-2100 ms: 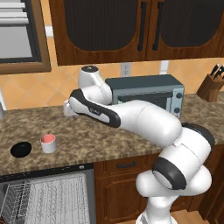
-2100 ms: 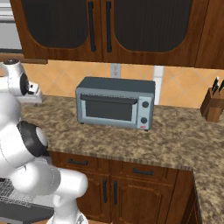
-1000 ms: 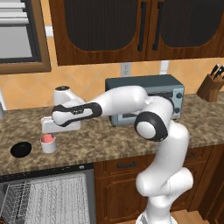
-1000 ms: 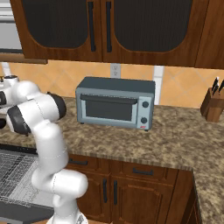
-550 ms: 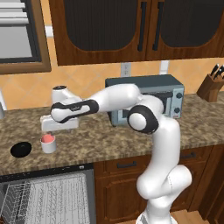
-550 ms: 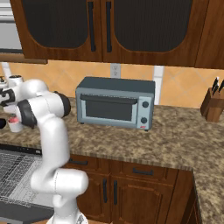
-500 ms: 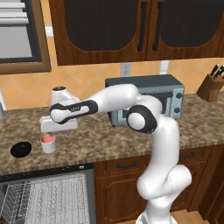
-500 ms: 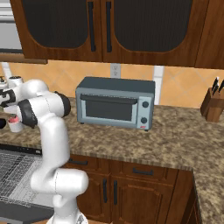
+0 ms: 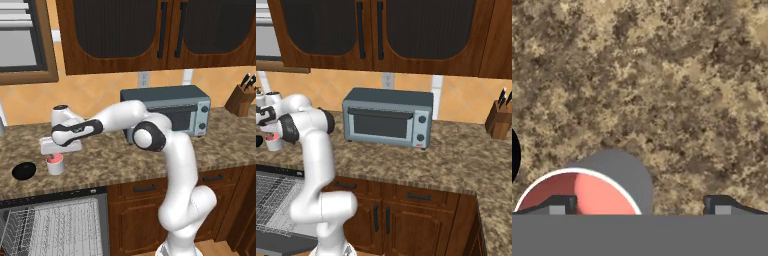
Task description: Pick up the cup and bowl from the counter, place them in the dishwasher, and close the dishwasher door.
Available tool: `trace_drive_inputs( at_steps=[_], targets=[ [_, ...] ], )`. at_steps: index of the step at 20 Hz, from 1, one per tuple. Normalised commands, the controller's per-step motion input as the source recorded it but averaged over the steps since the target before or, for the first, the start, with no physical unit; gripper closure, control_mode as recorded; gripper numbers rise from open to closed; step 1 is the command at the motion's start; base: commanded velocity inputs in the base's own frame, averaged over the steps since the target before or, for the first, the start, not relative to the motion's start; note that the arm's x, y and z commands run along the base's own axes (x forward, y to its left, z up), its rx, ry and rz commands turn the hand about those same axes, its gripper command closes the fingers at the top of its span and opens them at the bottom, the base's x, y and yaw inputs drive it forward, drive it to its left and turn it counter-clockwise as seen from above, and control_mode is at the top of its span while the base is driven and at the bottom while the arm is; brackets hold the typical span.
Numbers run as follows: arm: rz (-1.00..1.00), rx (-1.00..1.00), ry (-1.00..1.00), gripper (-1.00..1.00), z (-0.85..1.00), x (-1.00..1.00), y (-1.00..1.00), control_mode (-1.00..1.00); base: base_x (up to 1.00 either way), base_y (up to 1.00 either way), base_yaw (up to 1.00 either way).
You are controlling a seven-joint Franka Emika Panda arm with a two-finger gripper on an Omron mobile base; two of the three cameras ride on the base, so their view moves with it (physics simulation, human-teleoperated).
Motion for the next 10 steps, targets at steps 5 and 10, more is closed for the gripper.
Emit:
trace_drive_inputs(
  at_steps=[5,10],
  targets=[
    [0.0,0.03,0.01,-1.0,-0.2,0.16,0.15,-1.0,0.0,0.0,0.0],
    [0.0,0.11,0.04,1.0,-0.31,-0.32,0.05,-1.0,0.0,0.0,0.0]
  ],
)
